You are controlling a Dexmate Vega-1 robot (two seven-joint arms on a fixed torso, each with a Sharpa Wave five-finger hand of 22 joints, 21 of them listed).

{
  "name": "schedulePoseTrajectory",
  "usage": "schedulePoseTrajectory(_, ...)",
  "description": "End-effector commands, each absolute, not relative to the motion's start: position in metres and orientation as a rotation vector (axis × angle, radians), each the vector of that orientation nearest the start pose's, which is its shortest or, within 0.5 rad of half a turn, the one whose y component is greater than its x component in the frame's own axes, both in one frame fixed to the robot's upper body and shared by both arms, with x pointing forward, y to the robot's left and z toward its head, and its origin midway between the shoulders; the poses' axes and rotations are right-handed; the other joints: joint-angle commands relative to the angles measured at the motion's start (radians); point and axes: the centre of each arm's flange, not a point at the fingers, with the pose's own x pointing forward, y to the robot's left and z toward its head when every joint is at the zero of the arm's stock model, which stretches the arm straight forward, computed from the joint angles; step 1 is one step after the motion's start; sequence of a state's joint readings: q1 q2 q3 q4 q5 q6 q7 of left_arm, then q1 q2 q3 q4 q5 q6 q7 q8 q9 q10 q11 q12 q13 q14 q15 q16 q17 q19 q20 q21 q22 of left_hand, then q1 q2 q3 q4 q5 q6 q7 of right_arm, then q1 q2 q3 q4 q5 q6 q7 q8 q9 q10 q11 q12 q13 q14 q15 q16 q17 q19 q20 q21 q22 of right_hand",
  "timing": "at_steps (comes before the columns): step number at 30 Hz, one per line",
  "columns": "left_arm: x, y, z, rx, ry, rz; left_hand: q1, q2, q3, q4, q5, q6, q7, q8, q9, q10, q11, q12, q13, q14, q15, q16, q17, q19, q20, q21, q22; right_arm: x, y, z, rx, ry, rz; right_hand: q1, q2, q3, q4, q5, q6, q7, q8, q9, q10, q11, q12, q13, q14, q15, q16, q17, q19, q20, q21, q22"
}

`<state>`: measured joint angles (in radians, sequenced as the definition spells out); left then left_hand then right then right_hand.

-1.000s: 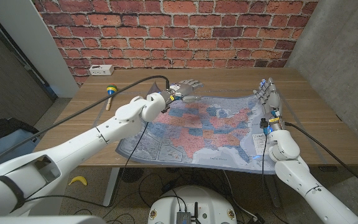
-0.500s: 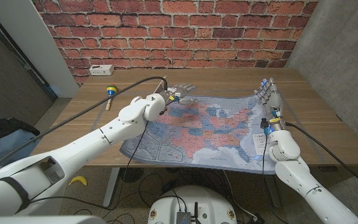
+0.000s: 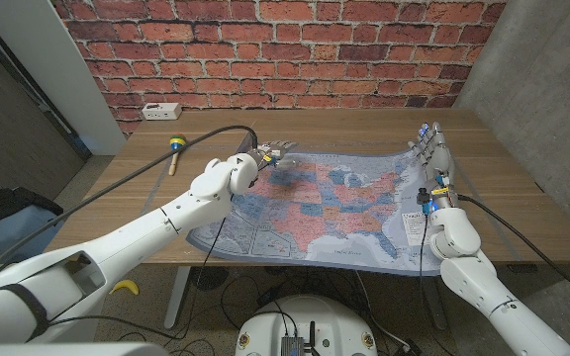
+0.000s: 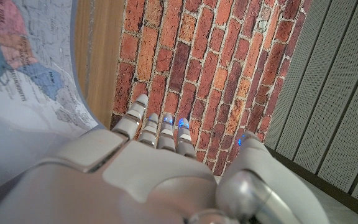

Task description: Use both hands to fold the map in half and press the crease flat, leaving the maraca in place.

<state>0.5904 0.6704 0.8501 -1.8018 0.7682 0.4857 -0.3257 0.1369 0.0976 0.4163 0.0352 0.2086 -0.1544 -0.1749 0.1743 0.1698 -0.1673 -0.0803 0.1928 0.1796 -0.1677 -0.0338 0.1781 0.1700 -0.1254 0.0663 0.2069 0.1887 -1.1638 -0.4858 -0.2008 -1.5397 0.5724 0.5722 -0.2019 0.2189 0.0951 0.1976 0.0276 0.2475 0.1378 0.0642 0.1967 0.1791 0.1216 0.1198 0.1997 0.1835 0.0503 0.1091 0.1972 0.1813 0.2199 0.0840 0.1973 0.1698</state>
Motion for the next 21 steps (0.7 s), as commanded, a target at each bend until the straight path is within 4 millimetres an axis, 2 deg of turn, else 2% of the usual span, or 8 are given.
schedulePoseTrajectory(1,0.619,0.165,0.005,1.605,-0.247,0.013,-0.006,-0.004,-0.006,0.003,-0.003,-0.014,-0.002,0.000,0.005,-0.057,-0.001,-0.003,0.002,-0.076,-0.002,-0.001,0.003,-0.005,0.009,0.000,0.003,0.550,-0.331,-0.065,0.168,-0.842,-0.064,0.006,0.008,0.004,-0.008,-0.002,0.006,0.000,-0.003,0.004,0.010,0.000,-0.001,0.004,0.005,0.000,-0.003,0.003,0.010,0.001,-0.004,0.002)
schedulePoseTrajectory(11,0.625,0.182,-0.006,1.555,-0.166,0.036,-0.015,-0.012,-0.012,0.007,-0.003,-0.017,-0.001,0.002,0.005,-0.057,-0.002,-0.001,0.003,-0.073,0.008,0.001,0.004,0.000,0.016,0.003,0.003,0.533,-0.336,-0.065,0.095,-0.807,-0.162,0.018,0.013,0.011,-0.016,-0.001,0.012,-0.002,-0.001,0.004,0.019,-0.002,0.001,0.004,0.009,-0.001,-0.003,0.002,0.012,0.001,-0.003,0.001)
schedulePoseTrajectory(21,0.626,0.199,-0.015,1.491,-0.137,0.075,-0.022,-0.017,-0.018,0.010,-0.003,-0.020,0.000,0.002,0.005,-0.061,0.000,-0.001,0.003,-0.075,0.010,0.001,0.005,-0.006,0.019,0.001,0.004,0.504,-0.341,-0.065,-0.056,-0.689,-0.343,0.047,0.023,0.028,-0.036,-0.002,0.020,-0.007,0.001,0.004,0.023,-0.004,0.000,0.003,0.014,-0.004,-0.003,0.000,0.016,-0.002,-0.003,0.001)
